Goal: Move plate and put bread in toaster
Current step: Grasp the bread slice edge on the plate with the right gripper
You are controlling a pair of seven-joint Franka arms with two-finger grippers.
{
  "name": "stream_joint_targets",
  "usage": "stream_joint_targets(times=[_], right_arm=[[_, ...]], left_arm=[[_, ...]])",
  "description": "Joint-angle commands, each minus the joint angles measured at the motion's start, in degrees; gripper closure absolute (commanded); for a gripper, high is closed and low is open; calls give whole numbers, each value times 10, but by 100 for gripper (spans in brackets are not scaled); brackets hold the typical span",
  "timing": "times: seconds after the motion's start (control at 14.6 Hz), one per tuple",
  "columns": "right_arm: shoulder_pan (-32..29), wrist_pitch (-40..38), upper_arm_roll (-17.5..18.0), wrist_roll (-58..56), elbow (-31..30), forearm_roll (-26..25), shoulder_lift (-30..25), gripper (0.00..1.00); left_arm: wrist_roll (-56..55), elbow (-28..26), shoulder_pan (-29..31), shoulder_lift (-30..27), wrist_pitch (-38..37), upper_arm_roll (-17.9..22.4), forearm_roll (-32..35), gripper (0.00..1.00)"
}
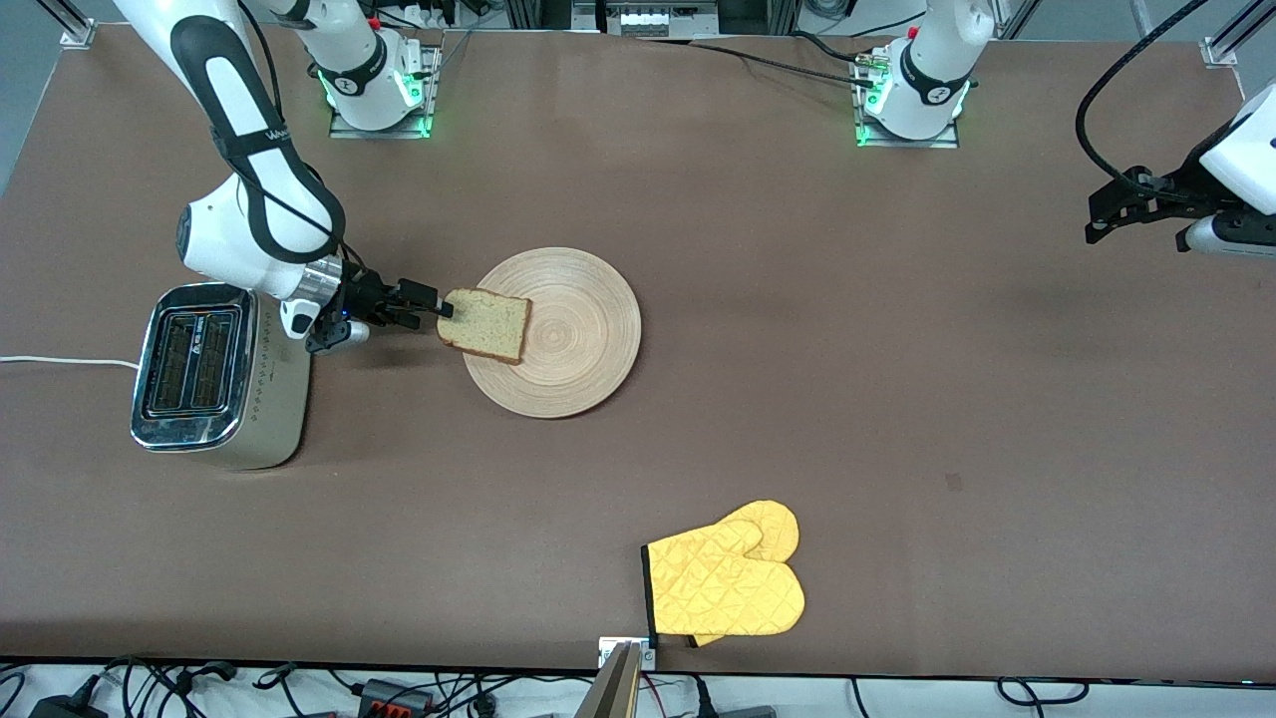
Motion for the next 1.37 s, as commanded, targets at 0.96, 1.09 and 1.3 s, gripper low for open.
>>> stream_joint_targets(times=[0.96,1.09,1.3], right_arm=[[4,-7,3,-73,-8,78,20,86],[4,-7,3,-73,-7,78,20,100],[3,-7,3,-72,-3,78,20,100]], left_arm=[[-27,11,3,3,-17,6,2,0],[-27,11,4,3,-17,7,2,0],[-27,11,4,3,-17,7,2,0]])
